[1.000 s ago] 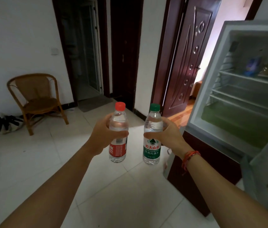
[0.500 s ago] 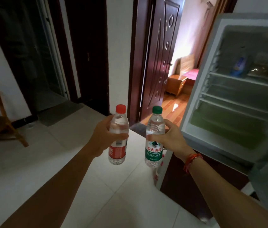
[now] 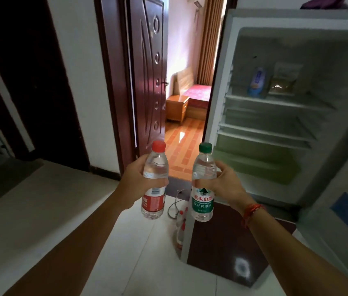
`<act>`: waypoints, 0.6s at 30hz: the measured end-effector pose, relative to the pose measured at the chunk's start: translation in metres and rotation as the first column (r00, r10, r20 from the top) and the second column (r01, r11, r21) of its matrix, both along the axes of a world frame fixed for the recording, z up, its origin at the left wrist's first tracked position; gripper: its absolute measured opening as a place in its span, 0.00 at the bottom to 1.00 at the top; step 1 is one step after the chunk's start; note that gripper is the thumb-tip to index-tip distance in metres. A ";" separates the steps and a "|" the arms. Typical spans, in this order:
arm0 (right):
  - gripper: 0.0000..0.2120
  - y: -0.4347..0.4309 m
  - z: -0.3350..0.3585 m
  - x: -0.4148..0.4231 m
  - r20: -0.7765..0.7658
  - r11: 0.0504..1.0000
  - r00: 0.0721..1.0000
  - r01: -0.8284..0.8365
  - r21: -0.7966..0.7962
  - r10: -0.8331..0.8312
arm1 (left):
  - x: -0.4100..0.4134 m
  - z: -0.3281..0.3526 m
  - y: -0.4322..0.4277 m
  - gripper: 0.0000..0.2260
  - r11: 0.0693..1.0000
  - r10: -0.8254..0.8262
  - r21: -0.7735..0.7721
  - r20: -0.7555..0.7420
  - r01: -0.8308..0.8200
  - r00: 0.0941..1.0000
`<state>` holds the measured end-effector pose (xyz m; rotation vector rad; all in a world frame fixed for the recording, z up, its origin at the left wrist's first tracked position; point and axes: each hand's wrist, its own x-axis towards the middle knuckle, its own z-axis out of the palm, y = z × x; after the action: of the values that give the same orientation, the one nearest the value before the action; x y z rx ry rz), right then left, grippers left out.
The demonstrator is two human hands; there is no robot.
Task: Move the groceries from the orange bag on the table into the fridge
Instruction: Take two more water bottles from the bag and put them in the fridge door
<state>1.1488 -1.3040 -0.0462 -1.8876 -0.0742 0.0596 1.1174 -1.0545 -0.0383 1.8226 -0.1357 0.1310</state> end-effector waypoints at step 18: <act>0.27 -0.145 0.010 0.089 0.027 0.869 0.870 0.493 -0.050 -0.492 | 0.219 0.011 -0.165 0.23 0.862 -0.504 -0.079 -0.036 0.501 0.863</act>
<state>1.2379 -1.4490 -0.0365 -1.9102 0.4073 -0.3055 1.3365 -1.2192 -0.0275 1.6650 -0.5574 -0.2836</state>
